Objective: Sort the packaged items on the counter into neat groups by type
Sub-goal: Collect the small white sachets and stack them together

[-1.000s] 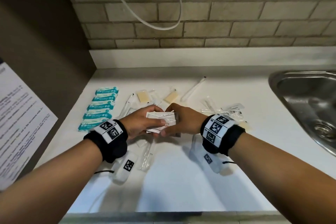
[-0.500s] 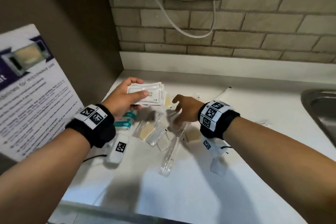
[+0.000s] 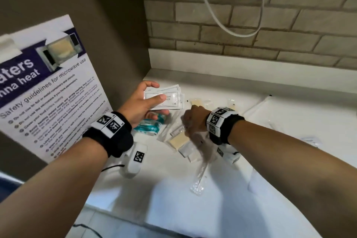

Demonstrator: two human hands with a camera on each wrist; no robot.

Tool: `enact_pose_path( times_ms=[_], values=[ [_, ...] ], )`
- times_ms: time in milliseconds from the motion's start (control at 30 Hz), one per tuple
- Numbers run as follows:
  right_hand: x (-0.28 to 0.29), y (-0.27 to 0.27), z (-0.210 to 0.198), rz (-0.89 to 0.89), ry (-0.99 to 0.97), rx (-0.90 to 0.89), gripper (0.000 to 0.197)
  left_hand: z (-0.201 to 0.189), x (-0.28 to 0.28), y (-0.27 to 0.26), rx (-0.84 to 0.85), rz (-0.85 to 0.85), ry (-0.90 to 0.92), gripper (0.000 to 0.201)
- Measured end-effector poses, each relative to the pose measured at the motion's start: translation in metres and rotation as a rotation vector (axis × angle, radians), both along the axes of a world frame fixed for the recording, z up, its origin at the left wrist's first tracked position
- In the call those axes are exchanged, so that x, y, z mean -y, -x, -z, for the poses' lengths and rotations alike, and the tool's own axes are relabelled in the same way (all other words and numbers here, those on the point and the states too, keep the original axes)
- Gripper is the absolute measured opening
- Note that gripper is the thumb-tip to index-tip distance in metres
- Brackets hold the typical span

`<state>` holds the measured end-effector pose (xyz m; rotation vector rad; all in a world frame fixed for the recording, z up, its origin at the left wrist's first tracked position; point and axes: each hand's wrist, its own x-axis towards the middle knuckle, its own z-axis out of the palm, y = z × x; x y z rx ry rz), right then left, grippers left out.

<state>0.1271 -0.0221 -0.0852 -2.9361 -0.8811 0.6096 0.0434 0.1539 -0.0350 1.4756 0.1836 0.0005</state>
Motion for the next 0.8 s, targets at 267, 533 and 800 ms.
enact_pose_path(
  times_ms=[267,533,800],
  values=[
    [0.028,0.004,-0.009,-0.013,-0.029,-0.099,0.036,0.013,0.022,-0.019,0.007,0.037,-0.072,0.026],
    [0.047,0.006,0.003,-0.004,-0.027,-0.122,0.064,0.016,0.05,-0.033,-0.027,0.052,-0.084,0.027],
    [0.053,0.006,0.001,0.151,-0.143,-0.209,0.044,0.022,0.053,-0.037,-0.064,0.027,-0.111,0.03]
  ],
)
